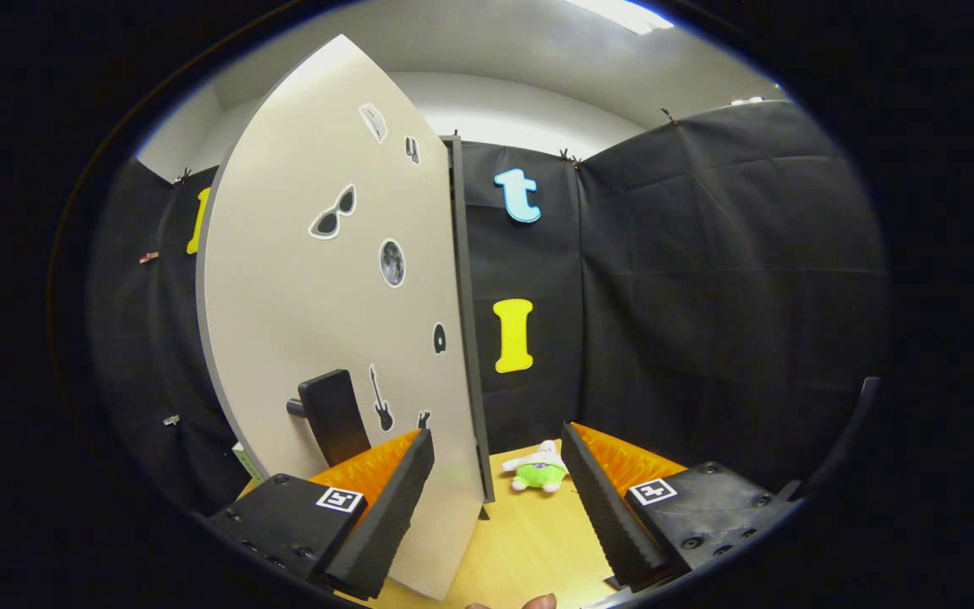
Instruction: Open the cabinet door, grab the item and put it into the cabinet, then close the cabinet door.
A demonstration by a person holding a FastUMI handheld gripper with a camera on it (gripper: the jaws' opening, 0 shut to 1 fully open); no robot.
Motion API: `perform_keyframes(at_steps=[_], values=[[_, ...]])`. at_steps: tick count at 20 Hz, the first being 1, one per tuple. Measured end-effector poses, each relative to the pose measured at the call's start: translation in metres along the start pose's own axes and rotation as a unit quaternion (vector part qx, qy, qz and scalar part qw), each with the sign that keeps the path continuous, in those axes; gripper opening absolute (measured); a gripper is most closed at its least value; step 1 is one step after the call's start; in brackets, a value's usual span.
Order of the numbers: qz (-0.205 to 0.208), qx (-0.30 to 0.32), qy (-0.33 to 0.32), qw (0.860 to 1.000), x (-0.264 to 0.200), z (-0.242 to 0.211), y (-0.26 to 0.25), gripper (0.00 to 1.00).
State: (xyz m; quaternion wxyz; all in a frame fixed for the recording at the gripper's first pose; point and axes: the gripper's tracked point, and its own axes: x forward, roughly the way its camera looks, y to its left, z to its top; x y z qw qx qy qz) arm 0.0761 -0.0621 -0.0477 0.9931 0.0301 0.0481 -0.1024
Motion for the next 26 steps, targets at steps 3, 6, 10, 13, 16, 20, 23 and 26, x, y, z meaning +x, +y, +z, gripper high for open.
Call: perform_keyframes(at_steps=[3, 6, 10, 13, 16, 20, 23, 26], values=[[0.014, -0.005, -0.006, 1.000, 0.003, -0.003, 0.029, 0.98], [0.032, -0.025, -0.008, 0.999, 0.008, -0.006, 0.059, 0.98], [0.067, -0.021, 0.007, 0.998, 0.017, -0.019, 0.100, 0.98], [0.077, -0.025, 0.006, 0.997, 0.019, -0.022, 0.122, 0.98], [0.087, -0.032, 0.004, 0.996, 0.021, -0.021, 0.138, 0.98], [0.093, -0.040, -0.004, 0.995, 0.020, -0.016, 0.151, 0.98], [0.097, -0.044, -0.006, 0.994, 0.018, -0.014, 0.156, 0.98], [0.101, -0.052, -0.013, 0.993, 0.019, -0.010, 0.155, 0.97]])
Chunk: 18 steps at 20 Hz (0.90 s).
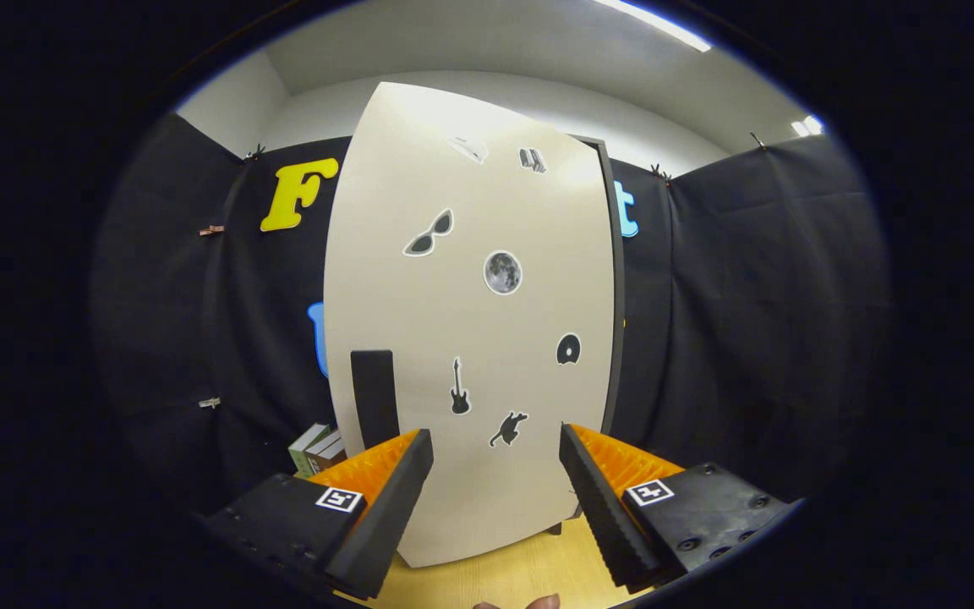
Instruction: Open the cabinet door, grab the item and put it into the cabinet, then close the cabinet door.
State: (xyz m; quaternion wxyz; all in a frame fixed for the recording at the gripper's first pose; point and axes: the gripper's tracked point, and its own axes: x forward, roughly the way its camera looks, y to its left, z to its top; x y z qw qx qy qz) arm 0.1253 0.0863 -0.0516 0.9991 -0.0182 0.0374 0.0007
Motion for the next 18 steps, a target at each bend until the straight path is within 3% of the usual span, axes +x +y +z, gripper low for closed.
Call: perform_keyframes(at_steps=[7, 18], values=[[-0.002, -0.001, 0.017, 1.000, 0.013, -0.010, -0.008, 0.98], [0.035, -0.017, -0.003, 0.999, 0.003, -0.004, 0.013, 0.98]])
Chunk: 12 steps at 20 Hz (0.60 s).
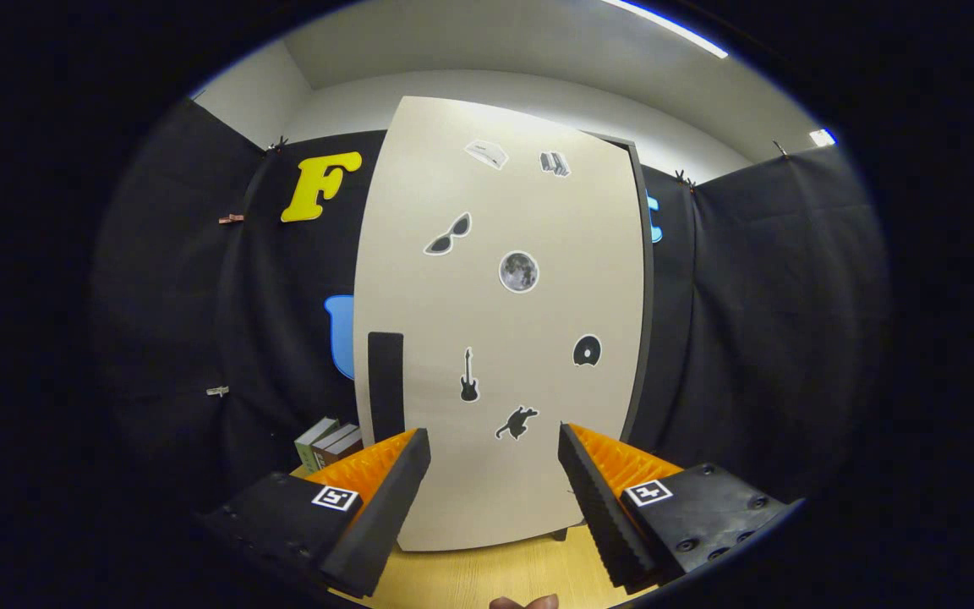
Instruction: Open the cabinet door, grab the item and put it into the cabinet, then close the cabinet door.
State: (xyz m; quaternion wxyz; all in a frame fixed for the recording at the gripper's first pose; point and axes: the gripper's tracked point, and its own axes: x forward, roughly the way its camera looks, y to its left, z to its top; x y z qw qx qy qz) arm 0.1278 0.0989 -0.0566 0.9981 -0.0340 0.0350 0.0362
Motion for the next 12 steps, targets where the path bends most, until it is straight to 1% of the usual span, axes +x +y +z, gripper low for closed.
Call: perform_keyframes(at_steps=[4, 12], values=[[-0.001, 0.000, -0.006, 1.000, -0.005, 0.002, -0.003, 0.98], [-0.022, 0.002, -0.011, 1.000, -0.008, 0.005, -0.020, 0.98]])
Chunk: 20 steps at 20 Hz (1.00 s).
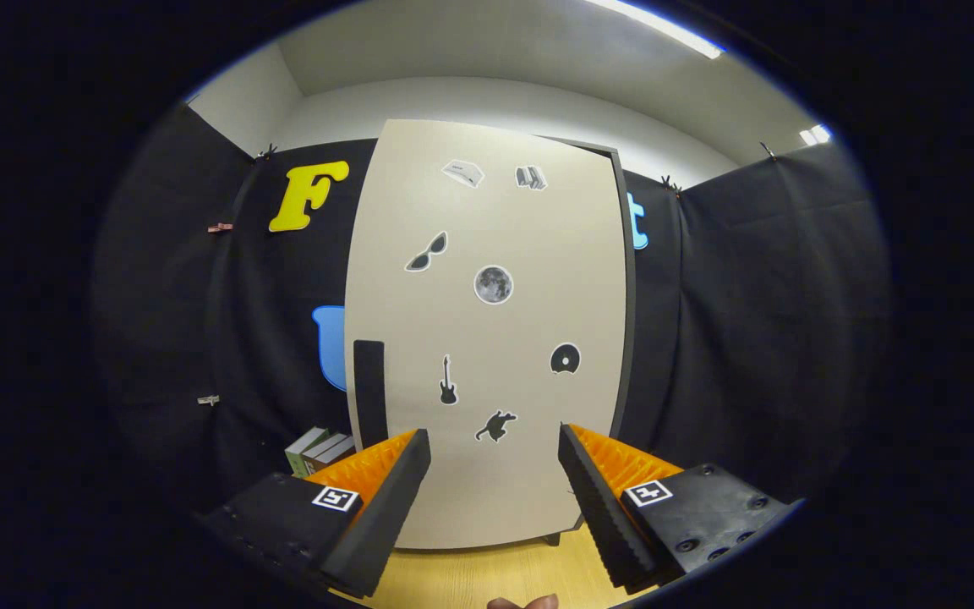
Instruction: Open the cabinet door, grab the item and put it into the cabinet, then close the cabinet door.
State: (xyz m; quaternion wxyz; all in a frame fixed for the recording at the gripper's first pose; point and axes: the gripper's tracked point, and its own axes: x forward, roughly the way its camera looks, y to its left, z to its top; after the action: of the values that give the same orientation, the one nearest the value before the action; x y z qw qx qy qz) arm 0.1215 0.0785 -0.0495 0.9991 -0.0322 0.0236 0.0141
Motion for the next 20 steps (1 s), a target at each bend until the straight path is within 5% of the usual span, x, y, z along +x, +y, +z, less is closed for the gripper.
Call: perform_keyframes(at_steps=[20], values=[[-0.009, -0.007, 0.005, 1.000, -0.022, 0.008, -0.012, 0.98]])
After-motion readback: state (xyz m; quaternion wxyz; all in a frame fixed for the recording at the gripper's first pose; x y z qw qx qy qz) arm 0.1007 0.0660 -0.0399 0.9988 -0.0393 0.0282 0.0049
